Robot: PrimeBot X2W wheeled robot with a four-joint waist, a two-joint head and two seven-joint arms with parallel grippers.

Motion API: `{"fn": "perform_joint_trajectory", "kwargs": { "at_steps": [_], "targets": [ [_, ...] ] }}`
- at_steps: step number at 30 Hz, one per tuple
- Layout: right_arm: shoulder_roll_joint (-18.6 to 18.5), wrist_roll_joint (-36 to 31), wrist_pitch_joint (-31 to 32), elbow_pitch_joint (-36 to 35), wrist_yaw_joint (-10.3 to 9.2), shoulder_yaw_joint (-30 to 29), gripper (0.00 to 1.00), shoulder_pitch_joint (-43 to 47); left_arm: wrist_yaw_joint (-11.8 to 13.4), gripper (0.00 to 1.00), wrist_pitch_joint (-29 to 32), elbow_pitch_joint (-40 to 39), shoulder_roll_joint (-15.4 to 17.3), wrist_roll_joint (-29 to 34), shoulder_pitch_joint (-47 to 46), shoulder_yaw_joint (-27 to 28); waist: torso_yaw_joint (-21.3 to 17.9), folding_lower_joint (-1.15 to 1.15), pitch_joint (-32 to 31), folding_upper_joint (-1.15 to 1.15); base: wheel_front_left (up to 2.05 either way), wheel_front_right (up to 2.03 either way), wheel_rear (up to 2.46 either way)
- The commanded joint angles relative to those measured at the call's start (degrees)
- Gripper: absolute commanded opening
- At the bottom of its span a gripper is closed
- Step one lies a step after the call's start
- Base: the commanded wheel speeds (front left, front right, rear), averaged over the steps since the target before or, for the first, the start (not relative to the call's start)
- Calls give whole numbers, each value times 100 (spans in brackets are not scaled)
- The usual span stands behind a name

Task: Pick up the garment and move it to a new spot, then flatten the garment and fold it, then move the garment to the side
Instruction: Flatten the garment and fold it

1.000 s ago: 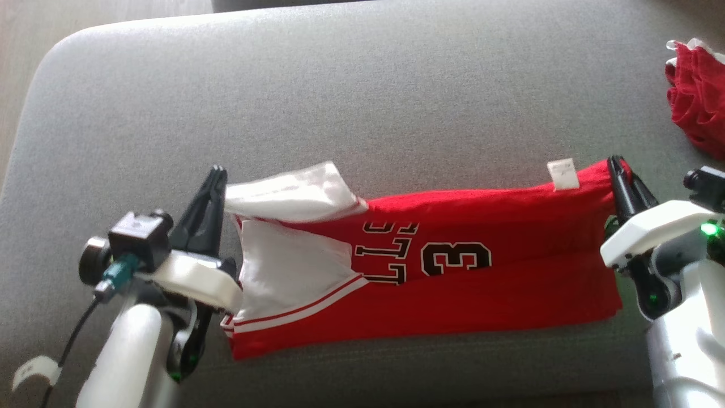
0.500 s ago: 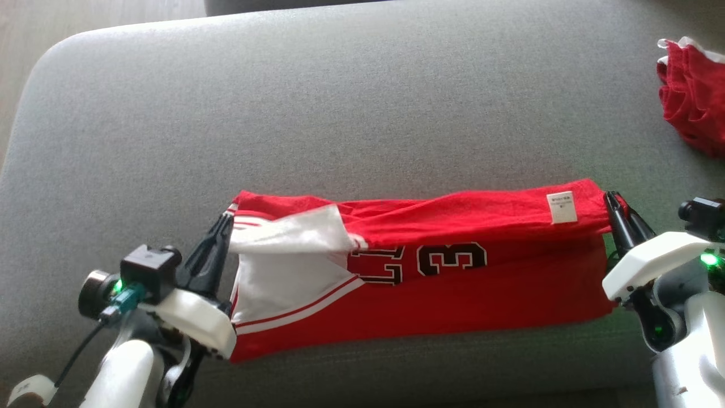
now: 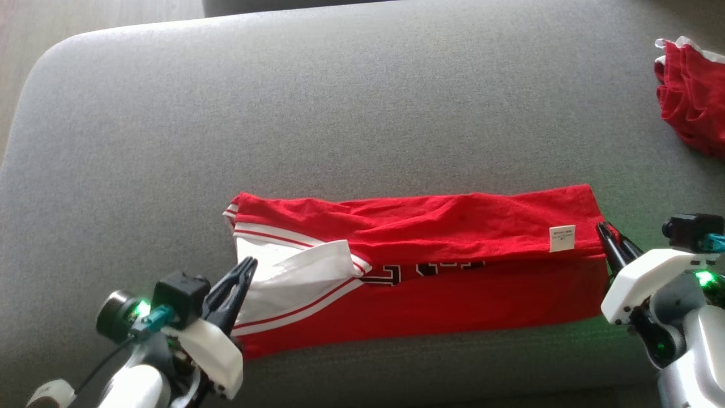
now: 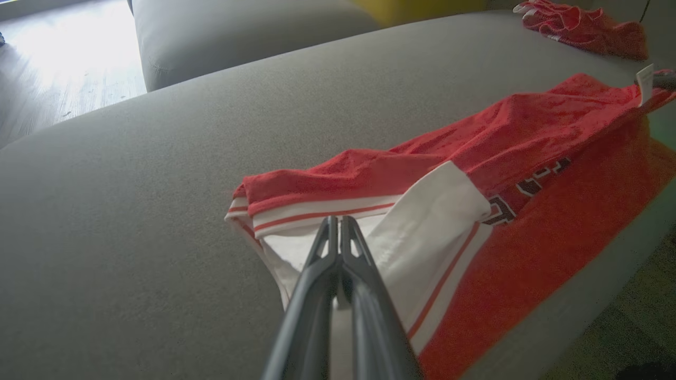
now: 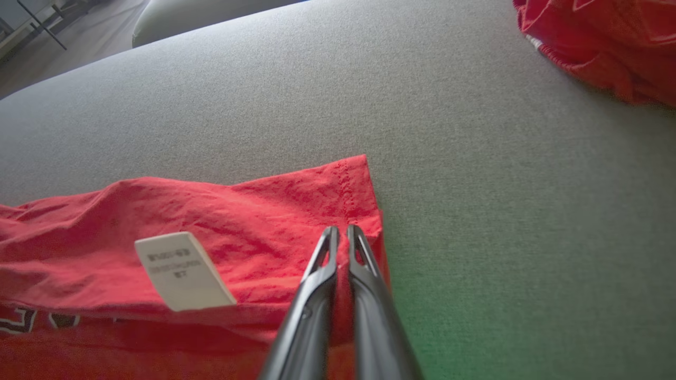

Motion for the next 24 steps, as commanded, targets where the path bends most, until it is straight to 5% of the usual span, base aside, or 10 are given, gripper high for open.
{"fn": "perform_joint_trajectory", "kwargs": {
  "at_steps": [1,2,3,4,8,15,16,19,20,24],
  "targets": [
    [-152,11,33,-259,-1,119,0,-13,-32,0,34,-224,201,6,-144,154,-10,0,-9,0,0,0,0],
    [-161,22,76,-282,-1,121,5,16,-41,0,61,-238,229,-10,-123,120,-15,0,-18,0,0,0,0],
    [-171,27,135,-295,-1,121,27,48,-50,0,89,-252,261,-23,-103,83,-20,0,-26,0,0,0,0],
    [-171,27,135,-295,-1,121,27,48,-50,0,89,-252,261,-23,-103,83,-20,0,-26,0,0,0,0],
    [-174,-1,323,-342,-1,52,100,154,-82,0,212,-291,398,-99,-23,-76,-35,0,-53,0,0,0,0],
    [-56,-245,570,-391,-1,-292,100,227,-94,0,290,-325,508,-217,48,-145,-27,0,-108,0,0,0,0],
    [-47,-302,583,-404,-1,-348,100,229,-96,16,311,-331,523,-243,57,-152,-23,0,-121,0,0,0,0],
    [-3,-450,591,-441,-1,-496,100,212,-102,87,361,-402,590,-296,66,-187,-12,0,-144,0,0,0,0],
    [24,-486,585,-456,-1,-549,100,201,-106,100,375,-438,627,-312,70,-228,-7,0,-155,0,0,0,0],
    [103,-629,555,-498,-1,-706,100,168,-116,100,454,-561,771,-396,110,-331,19,0,-216,0,0,0,0]
  ]
}}
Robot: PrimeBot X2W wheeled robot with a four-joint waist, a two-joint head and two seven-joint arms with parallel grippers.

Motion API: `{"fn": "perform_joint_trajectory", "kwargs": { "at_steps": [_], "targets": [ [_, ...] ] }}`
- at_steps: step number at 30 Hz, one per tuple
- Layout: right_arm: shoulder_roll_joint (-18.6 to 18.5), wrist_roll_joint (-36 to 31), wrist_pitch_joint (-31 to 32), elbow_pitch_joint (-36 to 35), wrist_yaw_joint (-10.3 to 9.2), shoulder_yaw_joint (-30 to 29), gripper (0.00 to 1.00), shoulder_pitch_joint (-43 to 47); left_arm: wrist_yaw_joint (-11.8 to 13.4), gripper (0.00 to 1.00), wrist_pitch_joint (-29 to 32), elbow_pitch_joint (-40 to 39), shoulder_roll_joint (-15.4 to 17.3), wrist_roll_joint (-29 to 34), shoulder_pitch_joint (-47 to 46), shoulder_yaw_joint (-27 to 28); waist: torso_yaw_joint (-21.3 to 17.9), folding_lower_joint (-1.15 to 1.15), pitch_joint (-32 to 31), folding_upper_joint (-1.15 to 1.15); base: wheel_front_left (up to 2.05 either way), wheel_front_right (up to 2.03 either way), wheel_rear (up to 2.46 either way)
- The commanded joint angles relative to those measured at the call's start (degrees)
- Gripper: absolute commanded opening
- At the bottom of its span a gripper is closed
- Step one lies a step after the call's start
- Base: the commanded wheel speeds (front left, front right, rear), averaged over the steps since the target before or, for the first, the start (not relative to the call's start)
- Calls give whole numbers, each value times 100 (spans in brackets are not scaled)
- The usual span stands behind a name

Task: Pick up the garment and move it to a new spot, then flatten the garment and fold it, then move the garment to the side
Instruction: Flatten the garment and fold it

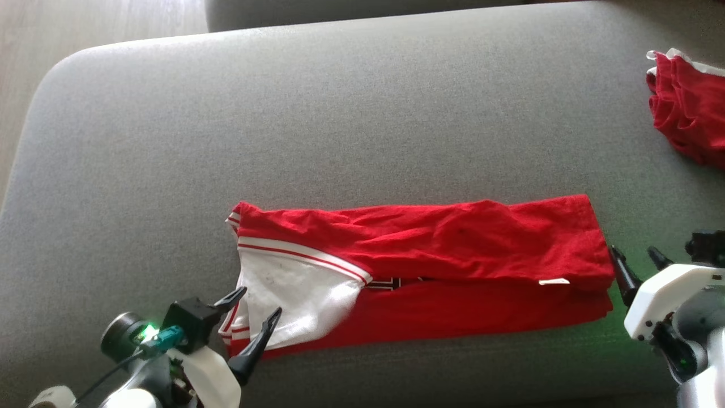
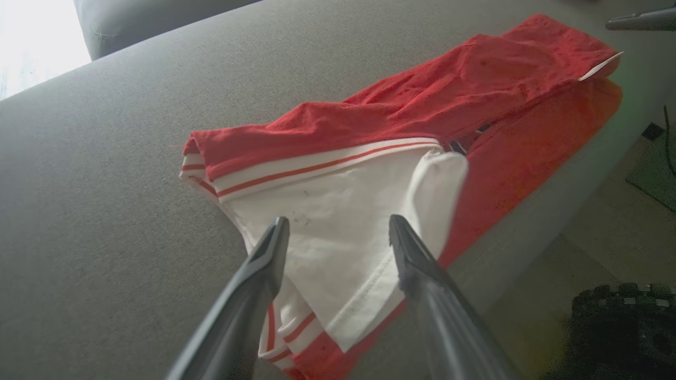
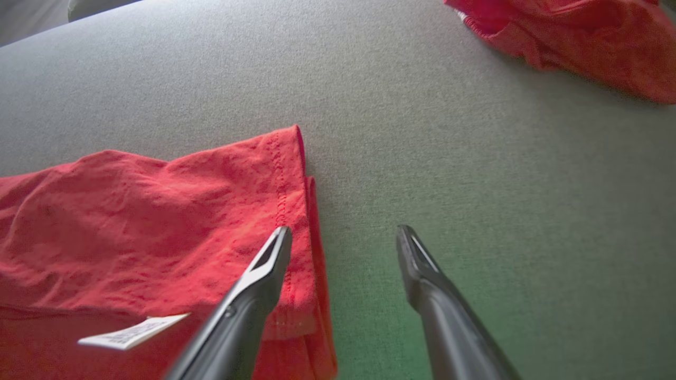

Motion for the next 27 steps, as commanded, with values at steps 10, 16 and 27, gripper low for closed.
{"fn": "perform_joint_trajectory", "kwargs": {
  "at_steps": [10,16,27],
  "targets": [
    [150,-85,-824,-744,-1,-105,100,-371,432,100,-280,-461,377,-8,-307,603,48,0,-124,0,0,0,0],
    [199,500,-1680,-1171,-1,220,100,-381,1056,100,-1178,-535,-84,-211,-418,1193,20,0,-206,0,0,0,0],
    [189,946,-2811,-1390,-1,565,100,207,1456,100,-1871,-154,-949,-520,-76,1852,94,0,-467,0,0,0,0]
  ]
}}
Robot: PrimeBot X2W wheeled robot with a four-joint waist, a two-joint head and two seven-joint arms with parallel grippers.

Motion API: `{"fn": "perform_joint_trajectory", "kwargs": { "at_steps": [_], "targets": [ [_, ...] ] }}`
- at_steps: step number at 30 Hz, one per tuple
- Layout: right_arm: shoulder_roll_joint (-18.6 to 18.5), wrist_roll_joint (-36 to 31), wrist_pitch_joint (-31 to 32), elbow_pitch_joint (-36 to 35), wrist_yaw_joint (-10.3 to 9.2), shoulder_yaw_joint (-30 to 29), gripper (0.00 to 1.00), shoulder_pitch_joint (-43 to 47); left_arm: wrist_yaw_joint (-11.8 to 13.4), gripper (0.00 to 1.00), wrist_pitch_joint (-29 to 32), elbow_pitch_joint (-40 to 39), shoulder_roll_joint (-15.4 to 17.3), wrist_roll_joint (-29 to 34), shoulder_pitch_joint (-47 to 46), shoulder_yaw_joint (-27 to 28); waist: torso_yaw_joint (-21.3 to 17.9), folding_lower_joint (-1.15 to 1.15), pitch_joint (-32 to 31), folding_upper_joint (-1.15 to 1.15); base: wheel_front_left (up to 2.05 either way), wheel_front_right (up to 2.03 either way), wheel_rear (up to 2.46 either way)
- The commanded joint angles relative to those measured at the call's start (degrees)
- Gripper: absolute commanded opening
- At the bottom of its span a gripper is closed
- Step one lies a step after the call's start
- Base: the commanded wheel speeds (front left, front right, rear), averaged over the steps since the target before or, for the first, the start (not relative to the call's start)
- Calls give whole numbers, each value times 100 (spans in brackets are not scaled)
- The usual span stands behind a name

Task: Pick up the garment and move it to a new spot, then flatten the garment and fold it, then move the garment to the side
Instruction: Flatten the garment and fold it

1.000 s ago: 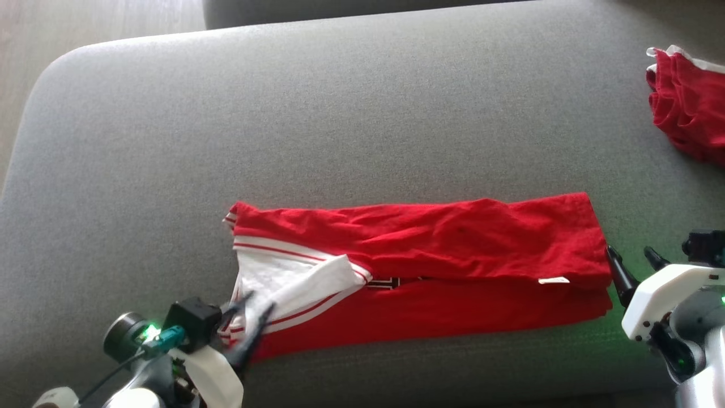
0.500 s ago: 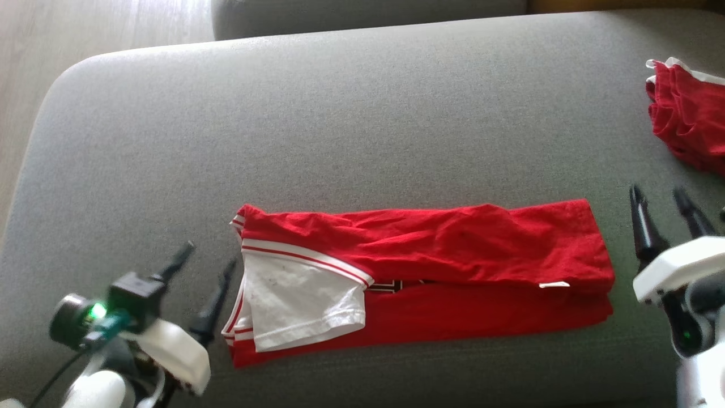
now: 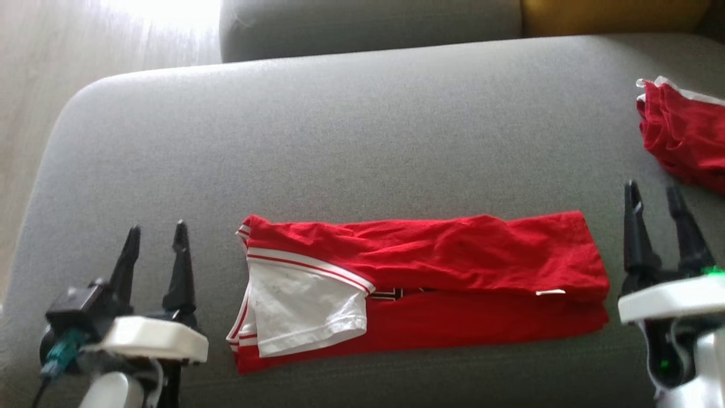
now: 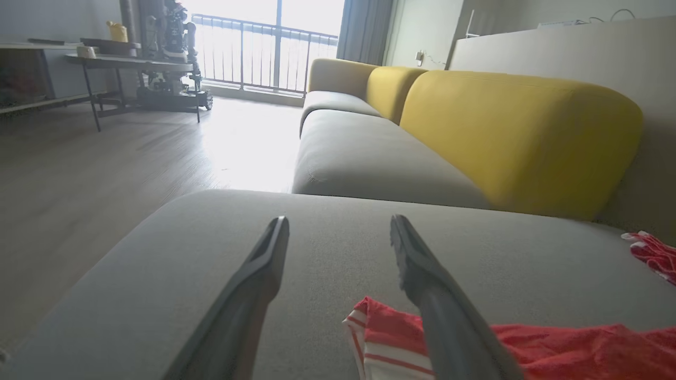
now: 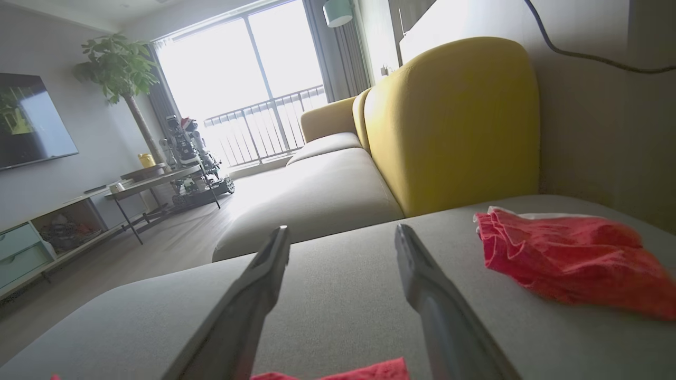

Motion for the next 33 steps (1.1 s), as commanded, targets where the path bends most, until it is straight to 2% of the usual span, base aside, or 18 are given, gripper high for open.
{"fn": "perform_joint_trajectory", "kwargs": {
  "at_steps": [1,5,10,14,21,33],
  "targets": [
    [-31,-6,-63,-187,-1,105,100,-29,41,100,-64,-141,-12,12,-98,333,25,0,-45,0,0,0,0],
    [69,-109,-128,-66,-1,85,100,228,-29,100,-67,-154,-424,209,131,629,59,0,-79,0,0,0,0],
    [143,-211,-161,35,-1,98,100,346,-397,100,-69,8,-735,649,251,843,98,0,-42,0,0,0,0],
    [171,-270,-152,227,-1,-10,100,287,-599,100,-69,92,-828,823,198,1014,87,0,7,0,0,0,0],
    [296,-341,-31,1110,-1,-461,100,-3,-914,100,-69,241,-979,1033,71,1136,85,0,182,0,0,0,0],
    [337,-479,92,2667,-1,-619,100,-656,-1170,100,-70,441,-1115,1256,-197,1228,190,0,482,0,0,0,0]
  ]
}}
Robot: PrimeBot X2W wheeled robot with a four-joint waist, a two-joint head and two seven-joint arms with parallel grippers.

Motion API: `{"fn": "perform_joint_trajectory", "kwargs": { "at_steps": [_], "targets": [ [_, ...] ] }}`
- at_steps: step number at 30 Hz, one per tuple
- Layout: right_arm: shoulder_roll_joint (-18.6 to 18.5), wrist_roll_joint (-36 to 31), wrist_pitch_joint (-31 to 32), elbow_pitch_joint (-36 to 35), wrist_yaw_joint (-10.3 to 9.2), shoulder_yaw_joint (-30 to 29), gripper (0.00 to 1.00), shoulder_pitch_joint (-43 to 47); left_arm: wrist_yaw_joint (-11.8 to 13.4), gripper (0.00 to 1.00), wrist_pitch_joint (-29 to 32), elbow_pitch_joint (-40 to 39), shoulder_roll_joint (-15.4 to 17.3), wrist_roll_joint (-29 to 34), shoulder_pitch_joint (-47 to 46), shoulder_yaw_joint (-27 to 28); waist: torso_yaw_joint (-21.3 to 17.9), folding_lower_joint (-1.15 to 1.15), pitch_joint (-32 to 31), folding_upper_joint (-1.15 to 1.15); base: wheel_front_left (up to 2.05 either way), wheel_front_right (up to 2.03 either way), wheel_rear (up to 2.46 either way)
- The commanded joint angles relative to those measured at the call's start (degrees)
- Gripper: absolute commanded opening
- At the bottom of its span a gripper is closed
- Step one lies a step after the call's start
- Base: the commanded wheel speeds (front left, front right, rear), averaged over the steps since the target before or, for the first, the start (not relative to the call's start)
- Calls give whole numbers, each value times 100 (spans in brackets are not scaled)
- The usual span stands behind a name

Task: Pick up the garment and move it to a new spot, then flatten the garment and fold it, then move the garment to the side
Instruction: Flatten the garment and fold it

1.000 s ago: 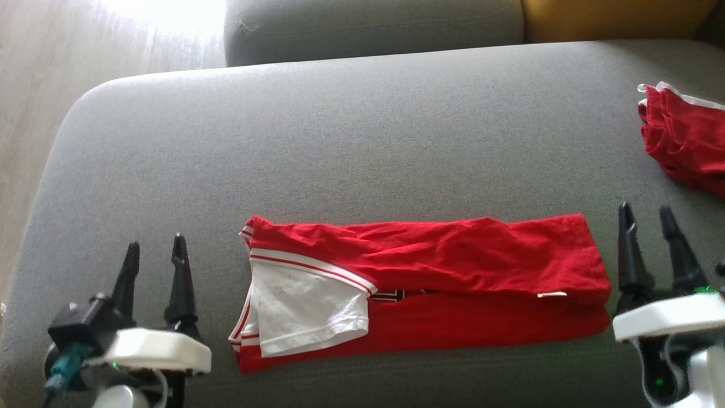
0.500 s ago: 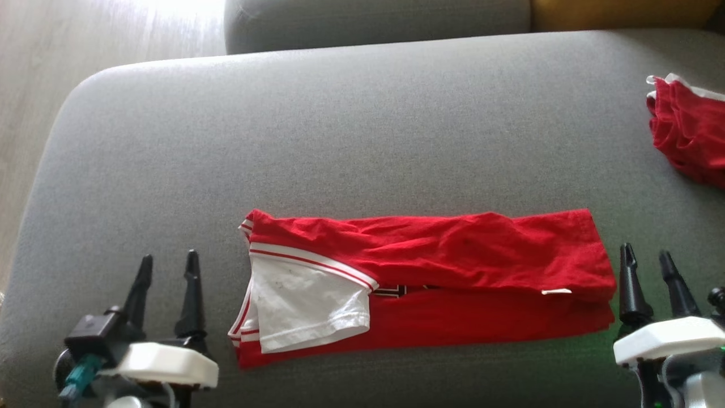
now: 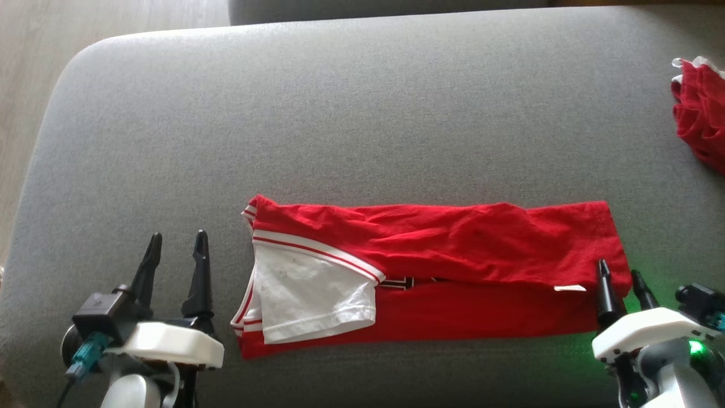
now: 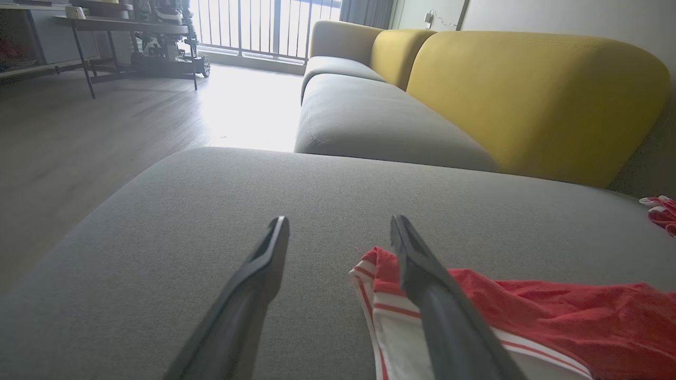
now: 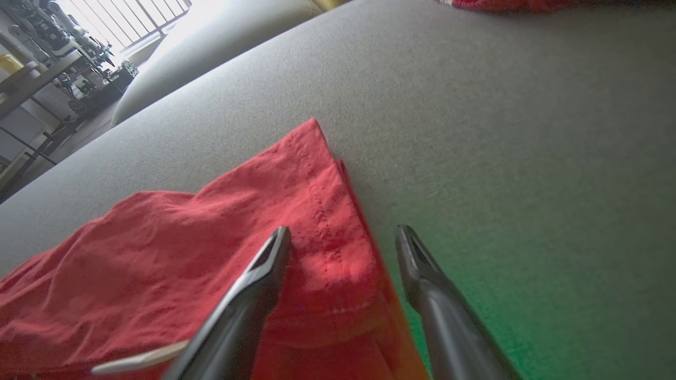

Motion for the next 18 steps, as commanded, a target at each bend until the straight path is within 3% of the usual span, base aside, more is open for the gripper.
{"fn": "perform_joint_trajectory", "kwargs": {
  "at_steps": [1,12,13,14,15,18],
  "targets": [
    [-27,-56,9,186,-1,87,100,-322,-60,100,-70,-163,9,63,-289,219,37,0,40,0,0,0,0],
    [-27,-75,-54,973,-1,224,100,-671,-149,100,-70,-140,-40,160,-335,263,78,0,111,0,0,0,0],
    [-26,-38,-60,1013,-1,272,82,-694,-155,100,-70,-134,-43,169,-332,268,78,0,104,0,0,0,0],
    [-26,-5,-74,1034,-1,317,30,-711,-161,100,-70,-127,-45,179,-329,275,77,0,93,0,0,0,0],
    [-26,32,-93,1034,-1,362,0,-721,-167,100,-70,-120,-48,187,-327,283,74,0,79,0,0,0,0],
    [-26,146,-148,986,-1,397,0,-722,-180,100,-70,-102,-54,211,-321,306,62,0,35,0,0,0,0]
  ]
}}
